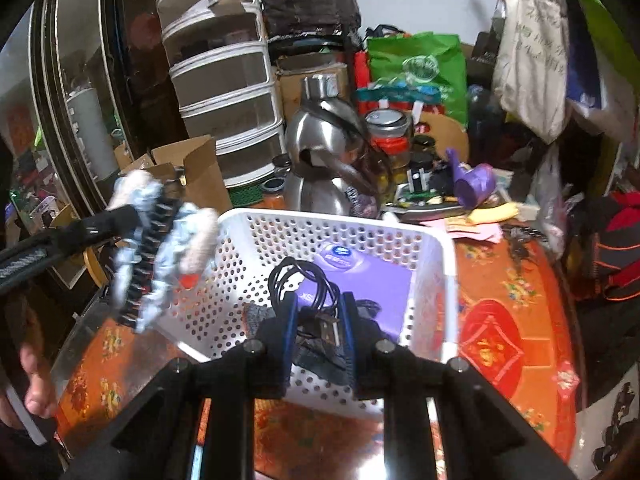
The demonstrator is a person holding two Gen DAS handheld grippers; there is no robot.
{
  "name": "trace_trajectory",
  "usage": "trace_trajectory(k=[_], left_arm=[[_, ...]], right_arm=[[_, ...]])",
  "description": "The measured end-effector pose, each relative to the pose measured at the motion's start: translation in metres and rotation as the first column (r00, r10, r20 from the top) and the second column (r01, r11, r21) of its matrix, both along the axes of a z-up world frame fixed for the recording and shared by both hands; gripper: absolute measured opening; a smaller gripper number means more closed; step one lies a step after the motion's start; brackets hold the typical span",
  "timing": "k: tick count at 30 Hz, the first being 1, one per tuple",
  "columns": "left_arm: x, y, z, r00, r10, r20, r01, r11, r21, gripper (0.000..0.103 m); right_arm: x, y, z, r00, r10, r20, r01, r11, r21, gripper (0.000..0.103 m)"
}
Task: Organize soft objects
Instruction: 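Carry the plush toy and cable into the basket and open both grippers, then move both grippers to the light blue wipe pack and grasp it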
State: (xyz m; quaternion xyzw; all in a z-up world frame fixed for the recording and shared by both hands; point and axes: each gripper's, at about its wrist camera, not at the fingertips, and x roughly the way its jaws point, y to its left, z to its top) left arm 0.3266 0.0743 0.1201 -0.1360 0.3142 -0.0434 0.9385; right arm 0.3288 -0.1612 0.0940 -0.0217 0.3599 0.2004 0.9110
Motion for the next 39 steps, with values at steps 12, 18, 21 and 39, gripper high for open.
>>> trace_trajectory(k=[12, 18, 21, 39], left_arm=[[0.044, -0.01, -0.066, 0.993, -0.01, -0.119, 0.012, 1.0, 0.016, 0.024], [0.037, 0.002, -0.07, 0.995, 0.036, -0.093, -0.034, 0.999, 0.022, 0.064], [0.03, 0.0, -0.066, 0.997, 0.025, -0.079, -0.023, 0.999, 0.032, 0.067], [-0.081, 0.002, -0.097, 0.994, -0.026, -0.108, 0.023, 0.999, -0.026, 0.074]], right_arm=[[0.023, 0.018, -0.055, 0.995, 0.016, -0.102, -0.019, 0.999, -0.03, 0.021], [0.017, 0.001, -0.044, 0.998, -0.034, -0.05, 0.034, 0.999, -0.01, 0.067], [0.012, -0.005, -0.04, 0.998, -0.058, -0.035, 0.058, 0.998, -0.008, 0.068], [-0.082, -0.07, -0.046, 0.994, -0.111, 0.009, 0.109, 0.988, 0.114, 0.069]])
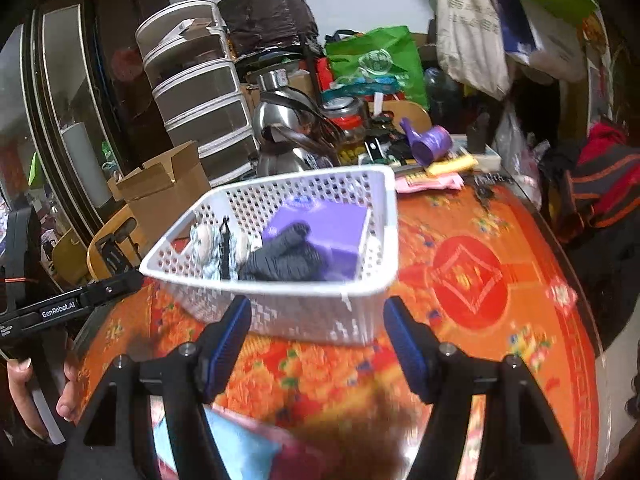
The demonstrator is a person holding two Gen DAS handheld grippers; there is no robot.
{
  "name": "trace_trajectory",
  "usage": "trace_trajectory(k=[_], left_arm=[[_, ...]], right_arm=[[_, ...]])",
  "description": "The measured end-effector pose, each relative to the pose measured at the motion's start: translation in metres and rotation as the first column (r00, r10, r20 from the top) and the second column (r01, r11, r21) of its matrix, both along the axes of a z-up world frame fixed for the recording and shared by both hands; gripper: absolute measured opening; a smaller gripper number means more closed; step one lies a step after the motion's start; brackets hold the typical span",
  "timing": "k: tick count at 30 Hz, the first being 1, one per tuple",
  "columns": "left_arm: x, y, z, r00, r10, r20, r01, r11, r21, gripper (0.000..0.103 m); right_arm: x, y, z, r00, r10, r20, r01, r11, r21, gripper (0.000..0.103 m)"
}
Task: Organize soft objects
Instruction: 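Move both grippers to the light blue wipe pack and grasp it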
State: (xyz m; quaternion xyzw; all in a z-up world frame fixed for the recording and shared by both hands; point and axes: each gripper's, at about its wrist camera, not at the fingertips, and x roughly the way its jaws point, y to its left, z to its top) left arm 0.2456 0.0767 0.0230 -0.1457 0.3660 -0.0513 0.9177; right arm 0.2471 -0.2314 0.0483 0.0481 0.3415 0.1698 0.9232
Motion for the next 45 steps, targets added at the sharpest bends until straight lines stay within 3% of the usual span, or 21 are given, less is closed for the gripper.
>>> trace_trajectory(k=[7, 13, 24, 45], left_arm=[[-0.053, -0.006, -0.031, 0.999, -0.037, -0.038, 0.037, 0.999, -0.008, 0.074], [-0.094, -0.017, -0.067, 0.995, -0.08, -0.065, 0.079, 0.997, -0.018, 0.074], [-0.105, -0.028, -0.115, 0.981, -0.137, -0.139, 0.133, 0.99, -0.036, 0.074], [-0.108, -0.044, -0.118, 0.969, -0.227, -0.098, 0.224, 0.974, -0.039, 0.075]], right_arm=[[-0.043, -0.014, -0.032, 0.996, -0.023, -0.081, 0.024, 1.0, 0.011, 0.069], [-0.089, 0.002, -0.068, 0.994, 0.05, -0.102, -0.048, 0.999, 0.017, 0.069], [-0.118, 0.047, -0.108, 0.985, 0.119, -0.128, -0.123, 0.992, -0.024, 0.069], [-0.115, 0.07, -0.116, 0.978, 0.168, -0.121, -0.177, 0.982, -0.068, 0.069]])
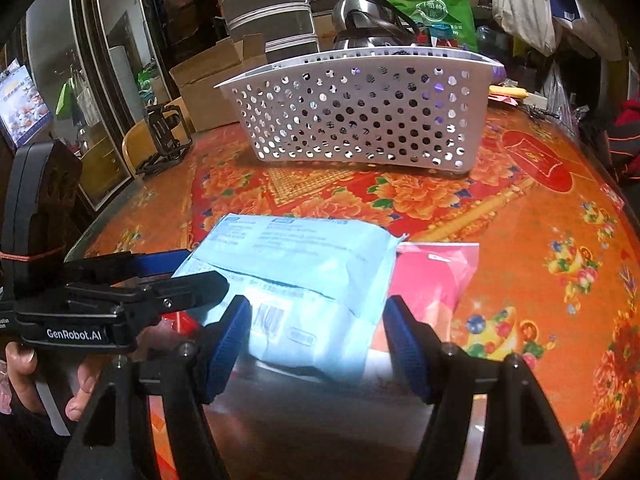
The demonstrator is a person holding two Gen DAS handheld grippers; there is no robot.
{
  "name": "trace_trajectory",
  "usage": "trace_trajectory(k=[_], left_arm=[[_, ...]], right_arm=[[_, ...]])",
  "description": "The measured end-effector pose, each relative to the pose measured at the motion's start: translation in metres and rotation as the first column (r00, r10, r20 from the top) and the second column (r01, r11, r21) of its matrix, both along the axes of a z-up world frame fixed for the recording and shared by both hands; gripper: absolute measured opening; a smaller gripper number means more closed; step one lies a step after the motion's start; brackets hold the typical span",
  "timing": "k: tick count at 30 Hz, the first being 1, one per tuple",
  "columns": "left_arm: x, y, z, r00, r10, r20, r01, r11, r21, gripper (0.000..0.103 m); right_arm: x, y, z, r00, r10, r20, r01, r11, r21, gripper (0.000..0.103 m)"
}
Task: Organize soft objects
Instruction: 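Move both grippers to the light blue wipe pack and grasp it, then lift the light blue wipe pack with both grippers and release it into the basket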
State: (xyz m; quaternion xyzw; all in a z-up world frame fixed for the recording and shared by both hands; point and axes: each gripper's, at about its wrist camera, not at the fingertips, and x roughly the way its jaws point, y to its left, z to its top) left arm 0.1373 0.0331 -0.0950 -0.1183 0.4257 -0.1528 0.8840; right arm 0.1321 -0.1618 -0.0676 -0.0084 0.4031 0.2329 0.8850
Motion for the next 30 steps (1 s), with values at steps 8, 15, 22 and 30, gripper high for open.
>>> trace_trajectory(k=[8, 15, 22, 30], left_arm=[[-0.003, -0.009, 0.002, 0.999, -0.042, 0.017, 0.042, 0.999, 0.003, 0.057], [-0.01, -0.016, 0.006, 0.998, -0.037, 0.047, 0.035, 0.998, 0.055, 0.051], [-0.021, -0.01, 0.012, 0.997, -0.001, 0.083, -0.003, 0.998, 0.056, 0.041], [-0.04, -0.014, 0.038, 0.985, 0.017, 0.169, -0.034, 0.995, 0.095, 0.041]], right_arm=[[0.0, 0.003, -0.001, 1.0, 0.008, 0.002, -0.008, 1.0, -0.011, 0.062], [-0.005, 0.009, 0.0, 0.999, 0.041, 0.003, -0.041, 0.999, 0.004, 0.04], [-0.012, 0.018, 0.003, 0.998, 0.051, 0.03, -0.051, 0.999, -0.02, 0.037], [-0.022, 0.018, 0.02, 0.995, 0.058, 0.084, -0.056, 0.998, -0.025, 0.036]])
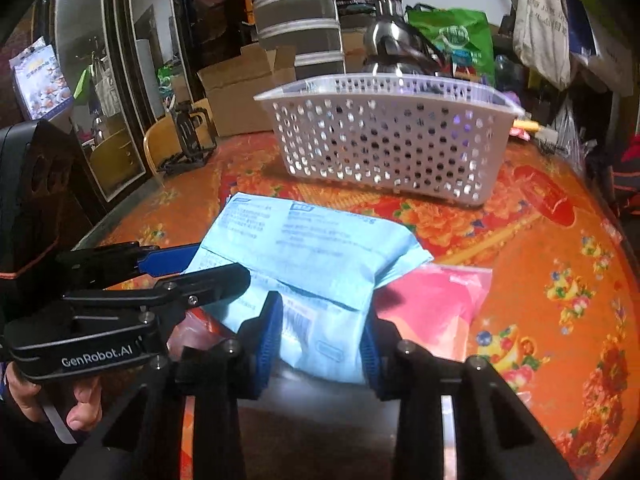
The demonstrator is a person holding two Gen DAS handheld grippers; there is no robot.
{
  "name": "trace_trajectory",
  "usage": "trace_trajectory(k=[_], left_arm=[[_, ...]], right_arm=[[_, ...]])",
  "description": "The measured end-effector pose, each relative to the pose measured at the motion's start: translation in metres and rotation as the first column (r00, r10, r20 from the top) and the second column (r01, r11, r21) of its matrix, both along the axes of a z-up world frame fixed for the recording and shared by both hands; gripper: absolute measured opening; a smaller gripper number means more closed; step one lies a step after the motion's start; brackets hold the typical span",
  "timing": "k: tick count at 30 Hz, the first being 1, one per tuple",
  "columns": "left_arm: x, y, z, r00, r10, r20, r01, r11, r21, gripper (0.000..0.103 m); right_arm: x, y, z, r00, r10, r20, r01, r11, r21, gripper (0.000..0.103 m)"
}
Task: Organize soft objects
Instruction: 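Lift the light blue wipe pack with both grippers and release it into the basket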
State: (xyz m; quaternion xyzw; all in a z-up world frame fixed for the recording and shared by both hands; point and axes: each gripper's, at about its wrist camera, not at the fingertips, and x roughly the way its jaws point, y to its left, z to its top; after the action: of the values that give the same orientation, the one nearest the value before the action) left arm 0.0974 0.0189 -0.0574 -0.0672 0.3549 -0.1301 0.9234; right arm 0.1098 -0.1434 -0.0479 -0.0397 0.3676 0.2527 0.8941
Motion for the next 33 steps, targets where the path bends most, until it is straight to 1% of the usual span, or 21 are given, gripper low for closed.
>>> trace_trajectory(k=[2, 5, 10, 12, 14, 17, 20, 22, 24, 26, 27, 29, 32, 33], left_arm=[[-0.001, -0.001, 0.01, 1.0, 0.005, 0.02, -0.005, 1.0, 0.005, 0.041], [0.0, -0.002, 0.035, 0.998, 0.008, 0.066, -0.009, 1.0, 0.006, 0.041], [0.008, -0.003, 0.089, 0.987, 0.014, 0.162, -0.018, 1.0, 0.022, 0.041], [0.016, -0.005, 0.108, 0.982, 0.019, 0.187, -0.025, 0.999, 0.027, 0.041], [0.028, -0.007, 0.127, 0.98, 0.023, 0.199, -0.028, 0.999, 0.023, 0.041], [0.061, -0.011, 0.156, 0.977, 0.025, 0.21, -0.032, 0.999, 0.029, 0.041], [0.101, -0.012, 0.177, 0.98, 0.017, 0.199, -0.023, 0.999, 0.028, 0.04], [0.128, -0.012, 0.188, 0.98, 0.019, 0.197, -0.026, 0.999, 0.034, 0.04], [0.156, -0.013, 0.195, 0.982, 0.02, 0.186, -0.028, 0.999, 0.043, 0.04], [0.177, -0.012, 0.192, 0.985, 0.027, 0.171, -0.036, 0.998, 0.045, 0.04], [0.193, -0.012, 0.188, 0.987, 0.03, 0.158, -0.039, 0.998, 0.053, 0.04], [0.214, -0.008, 0.177, 0.992, 0.04, 0.122, -0.045, 0.998, 0.035, 0.04], [0.235, 0.0, 0.156, 0.995, 0.052, 0.085, -0.054, 0.998, 0.015, 0.04], [0.243, 0.003, 0.145, 0.996, 0.057, 0.064, -0.058, 0.998, 0.01, 0.04]], right_arm=[[-0.001, 0.0, 0.009, 1.0, 0.005, 0.019, -0.005, 1.0, 0.001, 0.036], [0.001, -0.001, 0.028, 0.998, 0.009, 0.055, -0.009, 1.0, 0.001, 0.036], [0.008, -0.003, 0.081, 0.986, 0.022, 0.164, -0.021, 1.0, -0.005, 0.036], [0.015, -0.004, 0.1, 0.982, 0.028, 0.187, -0.029, 1.0, 0.001, 0.036], [0.024, -0.005, 0.118, 0.976, 0.031, 0.215, -0.032, 0.999, -0.002, 0.036], [0.046, -0.007, 0.142, 0.969, 0.025, 0.246, -0.023, 1.0, -0.01, 0.036], [0.079, -0.01, 0.164, 0.968, 0.017, 0.25, -0.016, 1.0, -0.004, 0.036], [0.105, -0.013, 0.175, 0.972, 0.011, 0.235, -0.013, 1.0, 0.006, 0.035], [0.13, -0.015, 0.182, 0.974, 0.003, 0.226, -0.008, 1.0, 0.021, 0.035], [0.152, -0.012, 0.183, 0.975, 0.006, 0.222, -0.005, 1.0, -0.003, 0.035], [0.165, -0.011, 0.182, 0.977, 0.002, 0.213, -0.001, 1.0, -0.005, 0.035], [0.184, -0.006, 0.176, 0.98, 0.009, 0.2, -0.002, 0.999, -0.035, 0.035], [0.21, 0.0, 0.16, 0.986, 0.019, 0.165, -0.011, 0.999, -0.048, 0.035], [0.22, 0.003, 0.152, 0.988, 0.021, 0.151, -0.013, 0.999, -0.05, 0.035]])
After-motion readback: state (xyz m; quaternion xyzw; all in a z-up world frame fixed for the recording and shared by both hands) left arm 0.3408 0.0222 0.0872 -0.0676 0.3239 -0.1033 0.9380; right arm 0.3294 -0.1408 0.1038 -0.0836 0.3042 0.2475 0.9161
